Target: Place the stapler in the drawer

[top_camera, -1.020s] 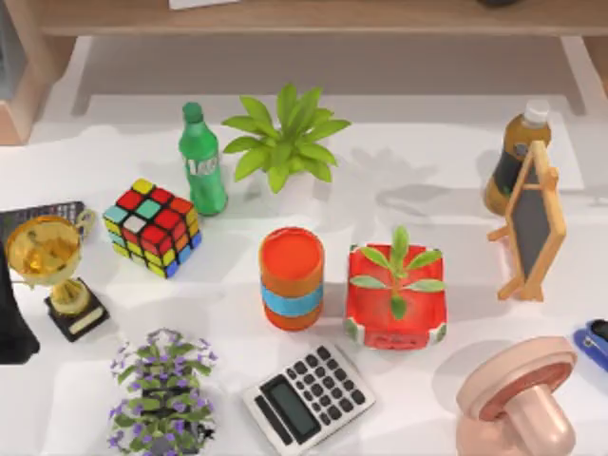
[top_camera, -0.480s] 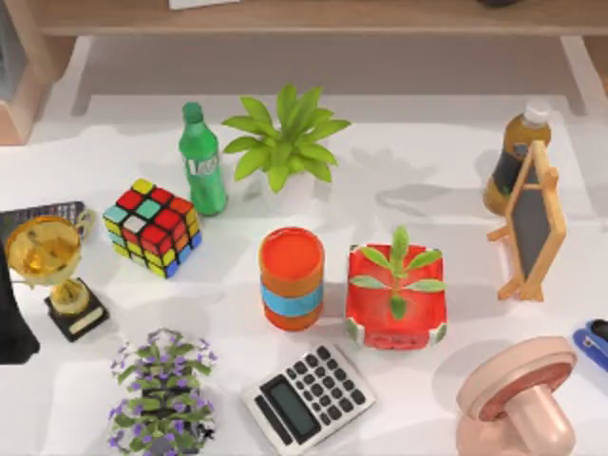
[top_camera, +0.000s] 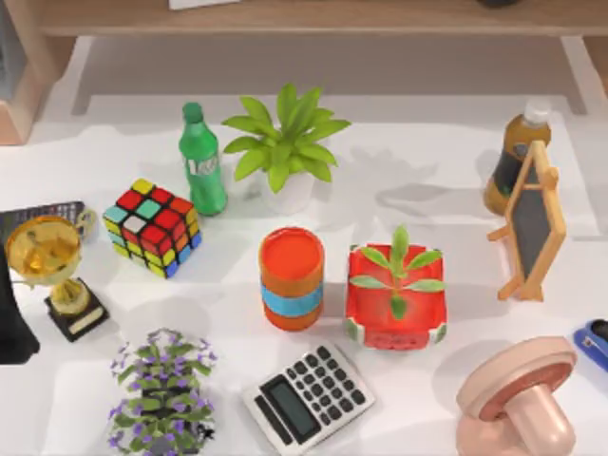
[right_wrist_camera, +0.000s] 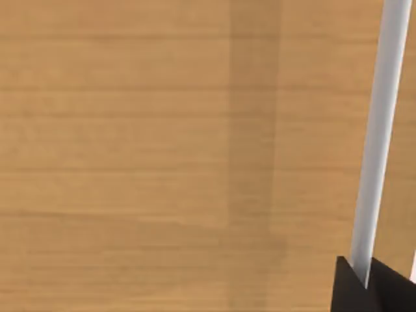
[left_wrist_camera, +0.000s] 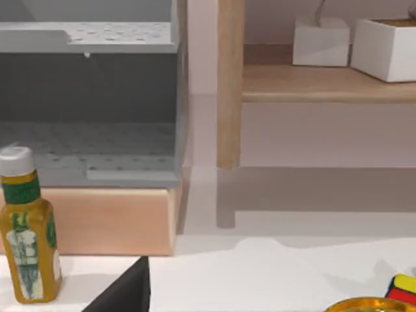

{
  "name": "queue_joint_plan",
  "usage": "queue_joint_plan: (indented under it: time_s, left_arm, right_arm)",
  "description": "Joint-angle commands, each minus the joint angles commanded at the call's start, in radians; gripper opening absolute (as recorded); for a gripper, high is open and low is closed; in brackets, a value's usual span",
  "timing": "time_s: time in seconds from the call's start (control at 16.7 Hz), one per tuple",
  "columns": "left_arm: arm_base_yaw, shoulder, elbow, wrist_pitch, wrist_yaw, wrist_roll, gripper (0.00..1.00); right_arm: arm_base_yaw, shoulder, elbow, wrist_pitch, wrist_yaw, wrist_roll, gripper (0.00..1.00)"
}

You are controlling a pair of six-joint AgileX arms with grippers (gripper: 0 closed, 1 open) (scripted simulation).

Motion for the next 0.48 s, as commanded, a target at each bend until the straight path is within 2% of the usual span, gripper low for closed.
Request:
queue_joint_plan:
  time_s: [0.48]
  left_arm:
    - [0.0, 0.0, 0.0, 0.0, 0.0, 0.0, 1.0]
  right_arm:
    - [0.0, 0.0, 0.0, 0.0, 0.0, 0.0, 0.6]
